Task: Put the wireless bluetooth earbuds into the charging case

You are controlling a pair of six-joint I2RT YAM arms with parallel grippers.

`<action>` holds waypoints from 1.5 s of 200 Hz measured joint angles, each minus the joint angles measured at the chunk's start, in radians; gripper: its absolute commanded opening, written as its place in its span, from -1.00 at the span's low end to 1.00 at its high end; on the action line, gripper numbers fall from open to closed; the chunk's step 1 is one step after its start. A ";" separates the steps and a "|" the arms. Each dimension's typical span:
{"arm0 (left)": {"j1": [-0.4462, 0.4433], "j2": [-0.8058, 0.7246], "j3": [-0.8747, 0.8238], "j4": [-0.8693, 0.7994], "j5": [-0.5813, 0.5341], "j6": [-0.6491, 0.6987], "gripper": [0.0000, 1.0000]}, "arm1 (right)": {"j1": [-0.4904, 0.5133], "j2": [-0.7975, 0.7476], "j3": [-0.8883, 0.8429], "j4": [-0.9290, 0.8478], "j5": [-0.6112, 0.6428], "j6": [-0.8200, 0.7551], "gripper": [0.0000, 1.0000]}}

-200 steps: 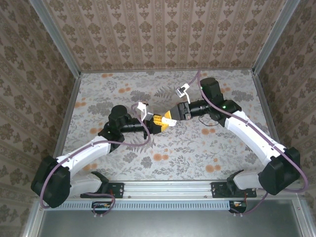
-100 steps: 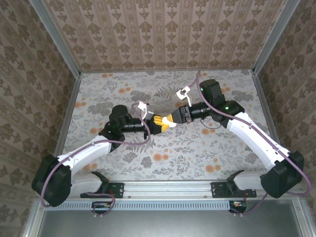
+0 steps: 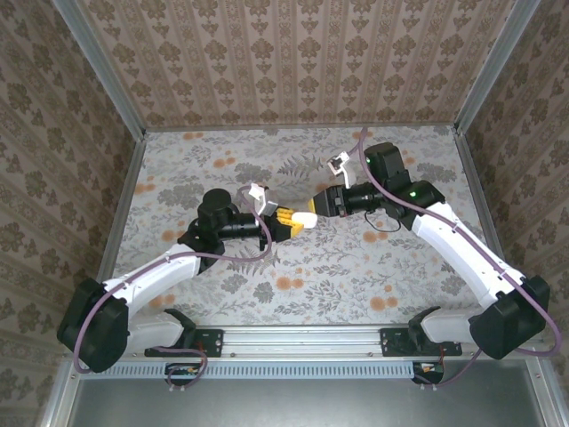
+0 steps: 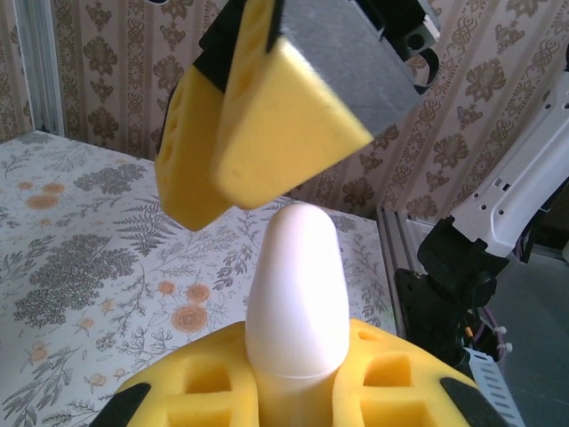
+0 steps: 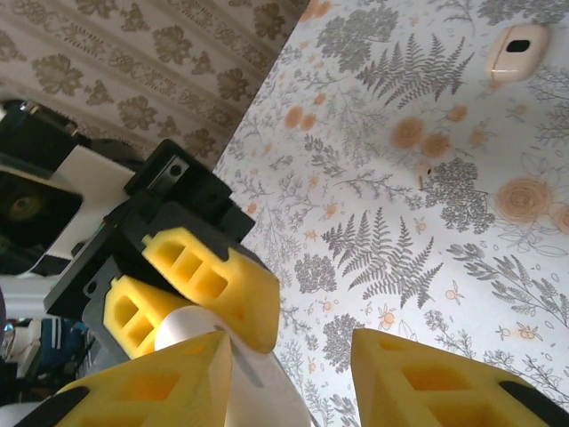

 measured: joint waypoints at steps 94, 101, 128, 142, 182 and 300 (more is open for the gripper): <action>0.011 0.000 0.000 -0.034 -0.051 0.017 -1.00 | 0.012 -0.045 -0.082 0.086 0.016 0.054 0.03; 0.018 0.000 0.000 -0.035 -0.060 0.016 -1.00 | 0.013 -0.051 -0.086 0.077 0.047 0.055 0.04; 0.054 0.020 0.001 -0.080 -0.125 -0.016 -1.00 | 0.011 -0.057 -0.088 0.038 0.193 0.056 0.07; 0.082 0.052 0.005 -0.123 -0.159 -0.053 -1.00 | 0.010 -0.056 -0.095 0.014 0.256 0.059 0.08; 0.145 0.243 0.126 -0.328 -0.227 -0.118 -1.00 | 0.008 0.003 -0.123 -0.011 0.328 0.082 0.09; 0.110 0.882 0.779 -0.794 -0.404 -0.111 -0.52 | 0.006 0.029 -0.236 -0.011 0.392 0.153 0.11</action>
